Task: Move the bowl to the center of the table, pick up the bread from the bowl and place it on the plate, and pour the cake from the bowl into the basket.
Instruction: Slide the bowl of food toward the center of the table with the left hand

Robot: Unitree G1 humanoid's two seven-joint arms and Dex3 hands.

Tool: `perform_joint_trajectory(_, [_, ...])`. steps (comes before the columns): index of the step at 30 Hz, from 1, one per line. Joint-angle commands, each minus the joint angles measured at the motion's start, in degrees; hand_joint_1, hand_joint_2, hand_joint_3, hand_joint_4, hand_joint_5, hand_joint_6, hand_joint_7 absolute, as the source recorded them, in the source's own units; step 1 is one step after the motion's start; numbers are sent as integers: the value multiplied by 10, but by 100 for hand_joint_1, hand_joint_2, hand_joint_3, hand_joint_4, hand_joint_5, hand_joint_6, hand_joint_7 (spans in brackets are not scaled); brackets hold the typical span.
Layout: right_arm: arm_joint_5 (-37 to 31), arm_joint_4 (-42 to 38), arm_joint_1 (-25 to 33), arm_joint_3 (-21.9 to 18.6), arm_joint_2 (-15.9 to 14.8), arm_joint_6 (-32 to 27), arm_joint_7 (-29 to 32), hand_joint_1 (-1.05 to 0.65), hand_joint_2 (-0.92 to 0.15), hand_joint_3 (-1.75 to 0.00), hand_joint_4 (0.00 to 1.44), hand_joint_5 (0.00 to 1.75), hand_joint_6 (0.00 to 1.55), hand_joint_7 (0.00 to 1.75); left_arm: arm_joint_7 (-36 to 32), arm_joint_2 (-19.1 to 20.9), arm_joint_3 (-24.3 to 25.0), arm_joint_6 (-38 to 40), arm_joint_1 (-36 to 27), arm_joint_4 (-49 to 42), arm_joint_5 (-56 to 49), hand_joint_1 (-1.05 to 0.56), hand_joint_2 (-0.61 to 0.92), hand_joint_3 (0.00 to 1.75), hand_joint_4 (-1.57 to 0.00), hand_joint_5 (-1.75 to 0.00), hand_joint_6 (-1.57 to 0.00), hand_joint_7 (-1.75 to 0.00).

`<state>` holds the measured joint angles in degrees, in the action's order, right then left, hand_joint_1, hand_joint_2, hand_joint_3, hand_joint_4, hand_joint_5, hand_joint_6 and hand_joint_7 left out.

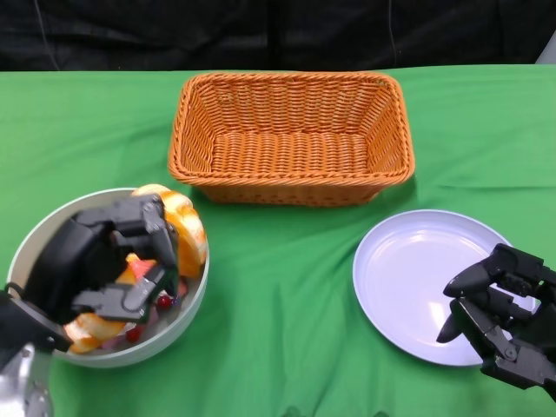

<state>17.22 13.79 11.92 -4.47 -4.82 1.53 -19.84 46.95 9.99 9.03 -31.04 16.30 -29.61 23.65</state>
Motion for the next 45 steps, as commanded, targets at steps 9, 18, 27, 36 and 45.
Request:
perform_joint_trajectory(9, [-6,-8,-5,1,0,13,12,-15,-61,-81,73,146,78,108,-41,48,79,90,7,110,68,-9,63,99,-78,-158,-82,-114])
perform_joint_trajectory(18, [-3,-23,-13,1,0,24,5,-14,-59,-84,72,148,77,110,-154,54,123,7,58,5,-7,-38,90,24,-68,-79,-81,-31])
perform_joint_trajectory(27, [-10,-20,-12,5,2,19,17,-13,-59,-86,73,143,78,109,-315,122,86,-13,104,-161,-186,-59,92,36,-40,-8,-42,0])
perform_joint_trajectory(36, [-13,-27,-16,7,2,29,16,-14,-58,-89,73,143,77,111,-423,165,12,69,136,-234,-307,-67,92,50,-37,-5,-29,0])
perform_joint_trajectory(45, [-10,-30,-18,7,2,32,14,-14,-57,-88,73,144,77,111,-385,175,-6,129,160,-271,-289,-70,92,54,-35,-3,-23,0])
